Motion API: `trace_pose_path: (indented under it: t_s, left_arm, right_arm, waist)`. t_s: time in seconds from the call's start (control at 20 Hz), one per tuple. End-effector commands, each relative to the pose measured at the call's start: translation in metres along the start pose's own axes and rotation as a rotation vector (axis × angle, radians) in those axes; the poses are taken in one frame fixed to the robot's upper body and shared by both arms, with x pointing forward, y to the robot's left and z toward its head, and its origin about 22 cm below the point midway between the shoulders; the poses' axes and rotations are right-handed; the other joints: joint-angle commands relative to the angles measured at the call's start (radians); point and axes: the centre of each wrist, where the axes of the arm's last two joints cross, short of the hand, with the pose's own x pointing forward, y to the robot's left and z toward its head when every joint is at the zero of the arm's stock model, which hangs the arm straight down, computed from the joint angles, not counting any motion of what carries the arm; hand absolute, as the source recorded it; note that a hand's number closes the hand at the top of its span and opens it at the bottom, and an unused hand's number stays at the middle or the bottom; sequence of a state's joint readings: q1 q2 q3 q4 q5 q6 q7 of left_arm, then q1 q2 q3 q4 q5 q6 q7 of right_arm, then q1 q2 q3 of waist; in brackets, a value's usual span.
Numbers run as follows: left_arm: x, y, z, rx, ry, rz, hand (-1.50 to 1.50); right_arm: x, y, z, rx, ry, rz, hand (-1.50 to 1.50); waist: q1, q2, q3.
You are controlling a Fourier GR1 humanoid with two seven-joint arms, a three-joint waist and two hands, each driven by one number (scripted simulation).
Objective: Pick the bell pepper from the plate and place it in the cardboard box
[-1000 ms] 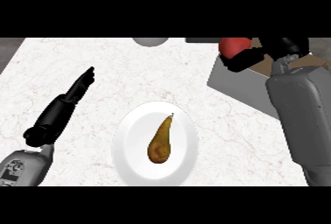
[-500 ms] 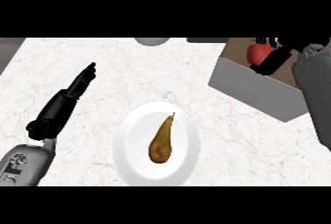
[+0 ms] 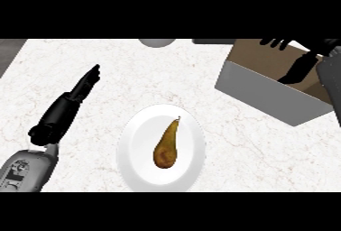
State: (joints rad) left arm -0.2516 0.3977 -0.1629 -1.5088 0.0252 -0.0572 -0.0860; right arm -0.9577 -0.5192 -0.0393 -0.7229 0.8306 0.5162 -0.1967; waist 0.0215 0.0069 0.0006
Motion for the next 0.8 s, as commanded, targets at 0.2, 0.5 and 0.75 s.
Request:
trace_pose_path:
  t_s: [0.2, 0.5, 0.75]
  left_arm:
    - [-0.007, 0.001, 0.009, 0.007, 0.002, 0.005, 0.00]
    - [-0.002, -0.007, 0.001, -0.002, 0.015, 0.013, 0.00]
    - [0.012, -0.015, -0.008, -0.015, -0.016, 0.006, 0.00]
  right_arm:
    - [-0.009, 0.005, -0.007, -0.308, -0.296, -0.646, -1.50]
    - [-0.029, -0.020, 0.002, -0.426, -0.215, -1.022, -1.50]
    - [-0.082, -0.022, 0.034, -0.554, -0.141, -1.058, -1.50]
  waist:
    - [-0.005, -0.006, 0.003]
    - [-0.014, -0.005, 0.000]
    - [0.012, 0.008, 0.001]
